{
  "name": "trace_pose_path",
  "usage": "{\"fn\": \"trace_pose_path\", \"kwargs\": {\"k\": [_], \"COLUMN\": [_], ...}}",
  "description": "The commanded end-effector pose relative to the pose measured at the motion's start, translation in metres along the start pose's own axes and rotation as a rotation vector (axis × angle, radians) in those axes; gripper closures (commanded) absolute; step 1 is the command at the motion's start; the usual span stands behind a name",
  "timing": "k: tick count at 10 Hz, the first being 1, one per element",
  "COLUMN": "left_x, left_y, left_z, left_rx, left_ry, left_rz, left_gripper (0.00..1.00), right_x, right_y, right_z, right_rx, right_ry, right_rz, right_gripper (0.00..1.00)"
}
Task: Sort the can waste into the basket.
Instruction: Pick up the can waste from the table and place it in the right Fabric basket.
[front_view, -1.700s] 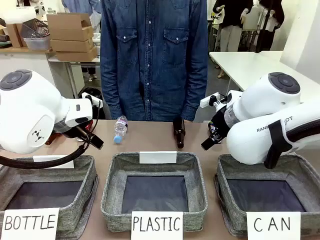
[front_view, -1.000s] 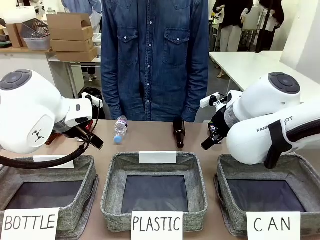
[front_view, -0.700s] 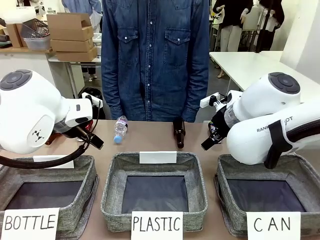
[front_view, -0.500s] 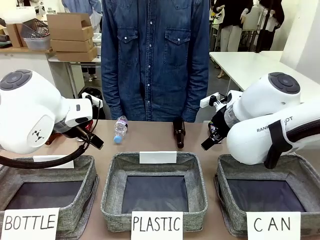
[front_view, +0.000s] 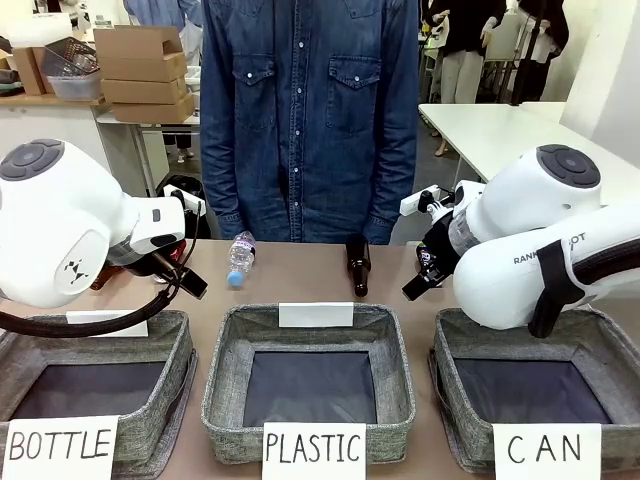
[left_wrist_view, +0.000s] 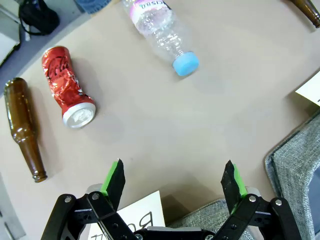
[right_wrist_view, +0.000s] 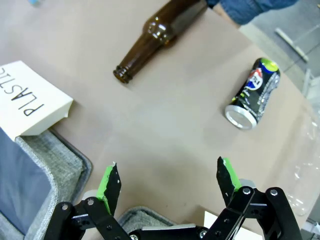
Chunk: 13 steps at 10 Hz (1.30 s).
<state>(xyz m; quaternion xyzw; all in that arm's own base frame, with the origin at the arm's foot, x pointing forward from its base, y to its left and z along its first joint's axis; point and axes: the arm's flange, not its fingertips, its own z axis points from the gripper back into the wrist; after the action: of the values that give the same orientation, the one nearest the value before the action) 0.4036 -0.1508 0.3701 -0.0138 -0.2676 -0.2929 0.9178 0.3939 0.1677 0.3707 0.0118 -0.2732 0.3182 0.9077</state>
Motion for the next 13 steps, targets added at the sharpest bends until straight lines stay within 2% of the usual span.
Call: {"fn": "trace_pose_path", "kwargs": {"k": [1,2,3,4,5,6,7,8,9,10,11,12,13], "left_x": [0.0,-0.002,-0.006,-0.013,-0.023,-0.033,-0.038,0.026,0.026,0.024,0.019,0.008,-0.009], "left_y": [0.0,0.003,0.001,-0.003,-0.007,-0.016,-0.026,-0.002,-0.002,-0.014,-0.008,0.015,0.044], "left_z": [0.0,0.027,0.071,0.121,0.163,0.192,0.195,0.162,0.162,0.218,0.226,0.245,0.259], "left_rx": [0.0,-0.01,0.026,-0.003,-0.064,-0.105,-0.093,-0.034,-0.034,-0.056,-0.445,-0.666,-0.932], "left_ry": [0.0,0.056,0.054,-0.026,-0.138,-0.263,-0.342,-0.152,-0.152,-0.268,-0.249,-0.271,-0.332], "left_rz": [0.0,0.029,0.039,0.02,0.02,-0.027,-0.06,0.017,0.017,-0.012,-0.062,-0.031,0.036], "left_gripper": [0.0,0.0,0.0,0.0,0.0,0.0,0.0,0.0,0.0,0.0,0.0,0.0,0.0], "right_x": [0.007,0.014,0.021,0.023,0.02,0.014,0.007,0.021,0.021,0.018,0.012,0.001,-0.012], "right_y": [-0.004,-0.005,-0.006,-0.009,-0.014,-0.01,-0.004,-0.014,-0.014,-0.013,-0.017,-0.033,-0.057], "right_z": [0.014,0.043,0.087,0.132,0.166,0.194,0.199,0.173,0.173,0.215,0.213,0.228,0.247], "right_rx": [0.101,0.089,0.115,0.106,-0.011,-0.005,-0.063,0.044,0.044,0.002,0.134,0.395,0.706], "right_ry": [0.026,0.099,0.104,0.049,-0.007,-0.096,-0.17,-0.035,-0.035,-0.118,-0.108,-0.145,-0.177], "right_rz": [-0.024,-0.096,-0.136,-0.154,-0.187,-0.166,-0.144,-0.16,-0.16,-0.156,-0.19,-0.305,-0.497], "right_gripper": [0.0,0.0,0.0,0.0,0.0,0.0,0.0,0.0,0.0,0.0,0.0,0.0,0.0]}}
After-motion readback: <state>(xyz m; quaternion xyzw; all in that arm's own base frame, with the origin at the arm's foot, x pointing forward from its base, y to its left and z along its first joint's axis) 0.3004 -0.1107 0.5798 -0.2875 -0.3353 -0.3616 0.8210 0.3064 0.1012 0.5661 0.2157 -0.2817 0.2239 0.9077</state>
